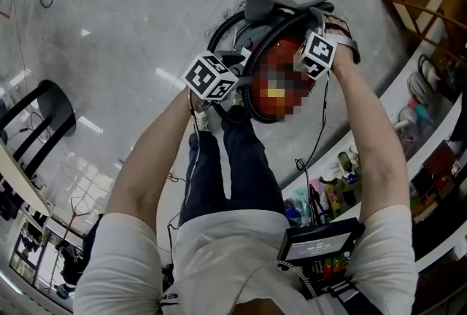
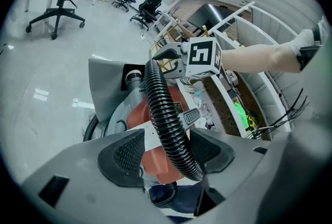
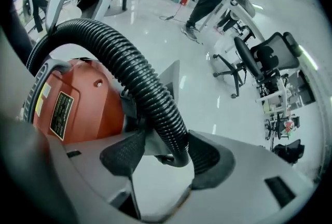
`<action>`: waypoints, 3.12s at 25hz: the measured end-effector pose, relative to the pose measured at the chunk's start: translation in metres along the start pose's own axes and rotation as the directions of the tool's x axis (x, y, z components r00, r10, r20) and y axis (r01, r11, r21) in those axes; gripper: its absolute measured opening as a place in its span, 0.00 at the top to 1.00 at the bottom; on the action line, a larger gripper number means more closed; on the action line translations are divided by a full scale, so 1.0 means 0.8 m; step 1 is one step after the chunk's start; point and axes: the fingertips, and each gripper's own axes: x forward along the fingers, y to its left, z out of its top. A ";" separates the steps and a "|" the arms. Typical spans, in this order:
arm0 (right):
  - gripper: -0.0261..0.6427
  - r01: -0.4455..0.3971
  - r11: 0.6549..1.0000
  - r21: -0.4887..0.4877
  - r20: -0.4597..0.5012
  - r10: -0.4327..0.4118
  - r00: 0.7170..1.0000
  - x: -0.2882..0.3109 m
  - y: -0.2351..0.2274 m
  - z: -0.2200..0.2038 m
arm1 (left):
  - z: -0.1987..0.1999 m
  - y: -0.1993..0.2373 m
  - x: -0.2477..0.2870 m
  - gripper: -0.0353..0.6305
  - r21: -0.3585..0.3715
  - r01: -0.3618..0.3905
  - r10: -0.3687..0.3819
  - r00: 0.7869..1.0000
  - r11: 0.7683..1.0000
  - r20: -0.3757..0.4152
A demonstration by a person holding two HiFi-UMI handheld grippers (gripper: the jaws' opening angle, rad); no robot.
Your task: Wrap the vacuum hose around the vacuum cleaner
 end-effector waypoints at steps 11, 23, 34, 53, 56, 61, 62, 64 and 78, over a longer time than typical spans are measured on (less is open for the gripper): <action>0.60 0.004 0.992 0.123 0.032 -0.008 0.999 -0.005 0.008 -0.006 | -0.006 -0.023 0.006 0.57 0.048 0.037 -0.037 0.999 0.998 -0.016; 0.60 -0.007 0.961 0.276 0.028 0.000 1.000 -0.033 0.025 -0.037 | -0.001 -0.007 -0.008 0.58 0.058 -0.059 0.059 0.998 0.997 -0.001; 0.60 -0.124 0.718 0.685 0.163 0.015 0.987 -0.126 0.080 -0.061 | 0.014 -0.026 -0.030 0.58 0.067 -0.173 0.166 0.982 0.983 0.096; 0.89 -0.216 0.190 0.958 0.254 -0.210 0.944 -0.481 0.300 0.014 | -0.084 -0.266 -0.179 0.78 0.187 -0.212 0.153 0.946 0.959 0.287; 0.90 -0.214 0.177 0.961 0.258 -0.283 0.924 -0.528 0.320 0.058 | -0.109 -0.304 -0.214 0.88 0.199 -0.237 0.159 0.926 0.951 0.343; 0.93 -0.223 0.151 0.963 0.265 -0.381 0.886 -0.591 0.351 0.119 | -0.157 -0.349 -0.261 0.94 0.235 -0.260 0.154 0.907 0.937 0.391; 0.94 -0.220 0.152 0.964 0.263 -0.398 0.879 -0.601 0.357 0.127 | -0.164 -0.357 -0.268 0.94 0.253 -0.266 0.151 0.905 0.930 0.398; 0.95 -0.211 0.151 0.966 0.257 -0.431 0.865 -0.620 0.372 0.141 | -0.177 -0.374 -0.281 0.94 0.289 -0.283 0.147 0.898 0.914 0.415; 0.96 -0.196 0.127 0.972 0.234 -0.540 0.808 -0.751 0.469 0.171 | -0.226 -0.513 -0.341 0.94 0.358 -0.385 0.148 0.829 0.851 0.539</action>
